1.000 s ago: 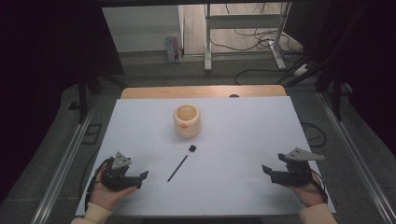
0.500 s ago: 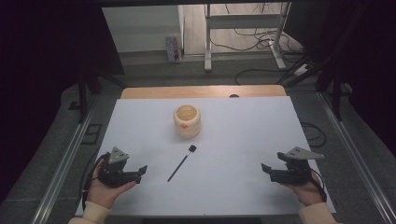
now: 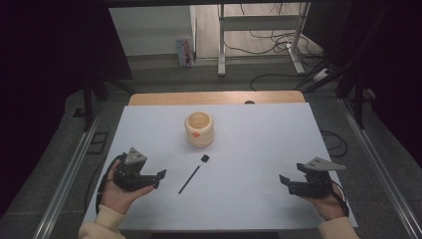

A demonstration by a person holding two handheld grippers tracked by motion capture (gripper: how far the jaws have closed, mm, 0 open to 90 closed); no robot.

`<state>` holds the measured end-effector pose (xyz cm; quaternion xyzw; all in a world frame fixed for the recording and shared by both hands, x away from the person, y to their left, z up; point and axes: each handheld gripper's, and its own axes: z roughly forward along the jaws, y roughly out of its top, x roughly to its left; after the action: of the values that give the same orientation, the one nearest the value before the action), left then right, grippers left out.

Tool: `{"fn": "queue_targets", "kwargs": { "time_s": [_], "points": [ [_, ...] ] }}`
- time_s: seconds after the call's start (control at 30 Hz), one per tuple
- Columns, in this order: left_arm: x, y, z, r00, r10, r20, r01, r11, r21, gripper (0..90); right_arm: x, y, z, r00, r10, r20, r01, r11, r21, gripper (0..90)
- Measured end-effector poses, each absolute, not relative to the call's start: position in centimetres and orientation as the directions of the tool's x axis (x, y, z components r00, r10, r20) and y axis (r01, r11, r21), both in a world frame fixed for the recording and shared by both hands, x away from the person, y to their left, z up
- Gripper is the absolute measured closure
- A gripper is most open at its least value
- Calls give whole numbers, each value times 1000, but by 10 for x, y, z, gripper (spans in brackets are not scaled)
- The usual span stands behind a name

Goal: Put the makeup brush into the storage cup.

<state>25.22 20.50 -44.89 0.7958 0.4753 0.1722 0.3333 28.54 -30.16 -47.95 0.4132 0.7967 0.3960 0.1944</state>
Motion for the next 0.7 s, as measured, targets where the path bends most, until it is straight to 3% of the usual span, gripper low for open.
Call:
{"fn": "queue_targets", "kwargs": {
  "time_s": [0.7],
  "points": [
    [269, 175, -449, 537, 842, -48, 648, -376, 662, 191, 286, -300, -480, -584, 811, 20, 507, 345, 790, 199]
  ]
}}
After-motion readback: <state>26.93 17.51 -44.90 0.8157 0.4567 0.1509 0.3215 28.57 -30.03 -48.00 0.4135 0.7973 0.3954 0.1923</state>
